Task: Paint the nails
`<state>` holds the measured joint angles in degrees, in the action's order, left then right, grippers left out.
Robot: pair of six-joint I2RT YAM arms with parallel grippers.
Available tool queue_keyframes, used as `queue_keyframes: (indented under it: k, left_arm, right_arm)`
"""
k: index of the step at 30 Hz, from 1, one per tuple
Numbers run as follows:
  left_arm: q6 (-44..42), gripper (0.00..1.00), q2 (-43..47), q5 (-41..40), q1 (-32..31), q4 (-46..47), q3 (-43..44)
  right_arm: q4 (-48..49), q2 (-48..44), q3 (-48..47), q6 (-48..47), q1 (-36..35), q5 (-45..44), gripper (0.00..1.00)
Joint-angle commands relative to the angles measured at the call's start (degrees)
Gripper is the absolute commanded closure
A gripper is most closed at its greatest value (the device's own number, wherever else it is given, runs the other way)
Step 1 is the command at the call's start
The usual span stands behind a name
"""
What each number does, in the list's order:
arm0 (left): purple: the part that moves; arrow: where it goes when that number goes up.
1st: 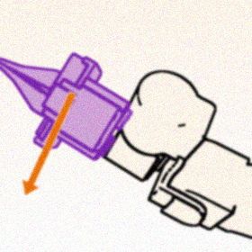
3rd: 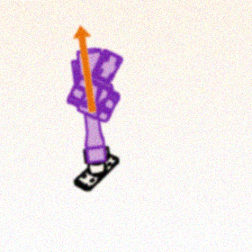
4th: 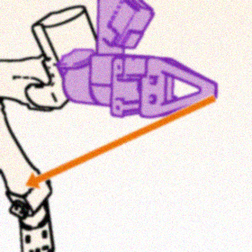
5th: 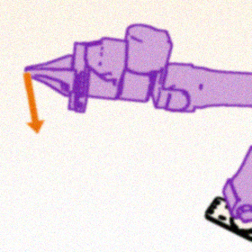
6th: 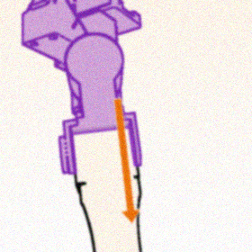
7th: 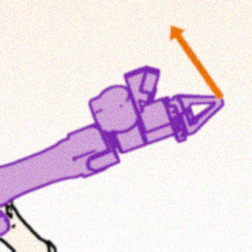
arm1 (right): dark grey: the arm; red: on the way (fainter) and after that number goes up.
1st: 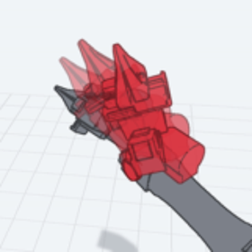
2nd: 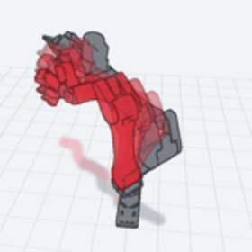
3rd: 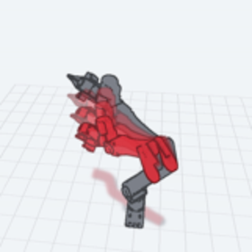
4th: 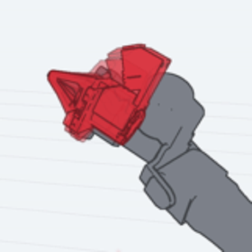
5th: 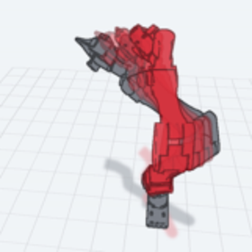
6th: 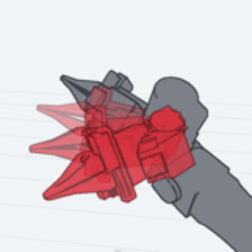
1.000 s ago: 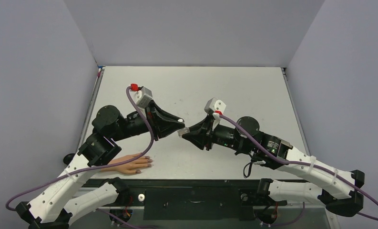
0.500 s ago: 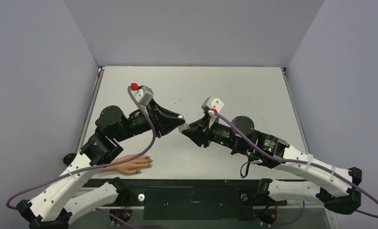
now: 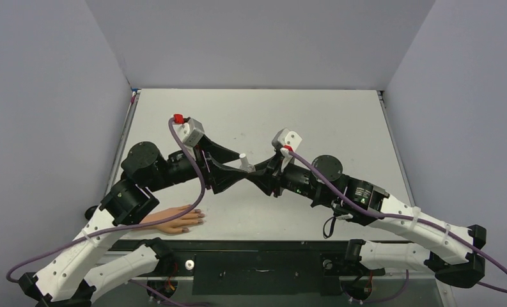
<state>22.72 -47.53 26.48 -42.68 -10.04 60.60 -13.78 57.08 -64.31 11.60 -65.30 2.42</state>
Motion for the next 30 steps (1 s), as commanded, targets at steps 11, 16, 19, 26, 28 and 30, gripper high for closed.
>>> queue_keyframes:
  k: [11,16,19,26,28,30]
  left_arm:
    - [-8.8,0.43,-1.33,16.4,-0.01,-8.63,12.05]
    - [-6.45,0.44,-1.42,19.29,0.47,-2.45,9.55]
    - [-4.03,0.47,-2.18,21.23,0.57,1.83,8.87]
    - [-0.95,0.55,-5.08,23.66,0.63,7.31,8.61]
    - [-0.14,0.57,-5.6,24.51,0.56,8.79,8.28]
    - [-0.03,0.59,-6.09,24.93,0.57,9.12,8.04]
  right_arm:
    - [6.35,-8.52,3.04,-0.6,4.08,16.84,1.0]
    - [6.95,-9.39,3.19,0.15,6.05,24.68,1.0]
    - [8.21,-9.57,3.44,0.89,6.32,27.29,1.0]
    - [8.68,-9.79,3.52,1.9,6.37,29.57,1.0]
    - [8.84,-9.96,3.68,2.06,6.41,29.53,1.0]
    - [9.17,-10.01,3.96,2.19,6.38,29.35,1.0]
